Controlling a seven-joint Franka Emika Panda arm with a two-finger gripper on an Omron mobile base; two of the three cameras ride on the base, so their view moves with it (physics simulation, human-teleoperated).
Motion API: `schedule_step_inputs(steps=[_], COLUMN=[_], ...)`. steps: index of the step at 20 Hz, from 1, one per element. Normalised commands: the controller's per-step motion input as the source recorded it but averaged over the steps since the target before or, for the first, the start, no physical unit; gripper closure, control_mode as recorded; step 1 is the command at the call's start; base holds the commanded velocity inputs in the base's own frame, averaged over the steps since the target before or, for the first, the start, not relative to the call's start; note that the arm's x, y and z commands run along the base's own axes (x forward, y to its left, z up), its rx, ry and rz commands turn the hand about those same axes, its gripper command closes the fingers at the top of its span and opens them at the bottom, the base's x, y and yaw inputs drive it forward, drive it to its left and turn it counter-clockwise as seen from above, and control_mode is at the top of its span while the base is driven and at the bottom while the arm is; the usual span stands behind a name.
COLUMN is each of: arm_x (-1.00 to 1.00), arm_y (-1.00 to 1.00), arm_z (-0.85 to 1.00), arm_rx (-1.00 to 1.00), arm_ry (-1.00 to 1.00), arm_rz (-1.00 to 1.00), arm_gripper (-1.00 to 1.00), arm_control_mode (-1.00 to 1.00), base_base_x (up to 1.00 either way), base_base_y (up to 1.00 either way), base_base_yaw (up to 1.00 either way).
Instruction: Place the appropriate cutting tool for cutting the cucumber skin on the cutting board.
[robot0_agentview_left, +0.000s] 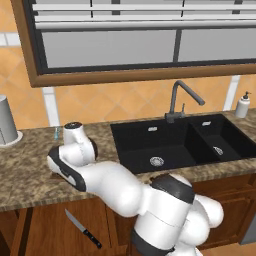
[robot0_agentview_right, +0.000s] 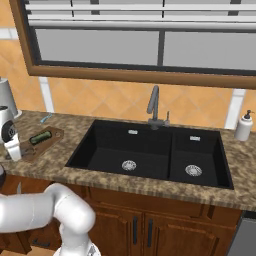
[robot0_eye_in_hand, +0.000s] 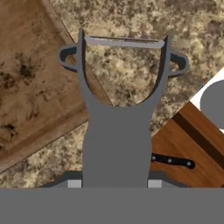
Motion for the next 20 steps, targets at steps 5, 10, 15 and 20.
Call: schedule_step_inputs(steps=[5,10,15,20], arm_x=[0.73,0.42,0.43,0.25], arm_y=[0.03,0.06,0.20,0.34], arm_z=[-0.07,-0.39,-0.22,-0.17], arm_rx=[0.00,0.00,0.00,0.00], arm_ry=[0.00,0.00,0.00,0.00], arm_rz=[0.00,0.00,0.00,0.00], arm_gripper=[1.00,1.00,1.00,1.00], arm_control_mode=[-1.00,-1.00,-1.00,-1.00], base_base_x=[0.00,0.00,0.00,0.00], base_base_y=[0.00,0.00,0.00,0.00], base_base_yaw=[0.00,0.00,0.00,0.00])
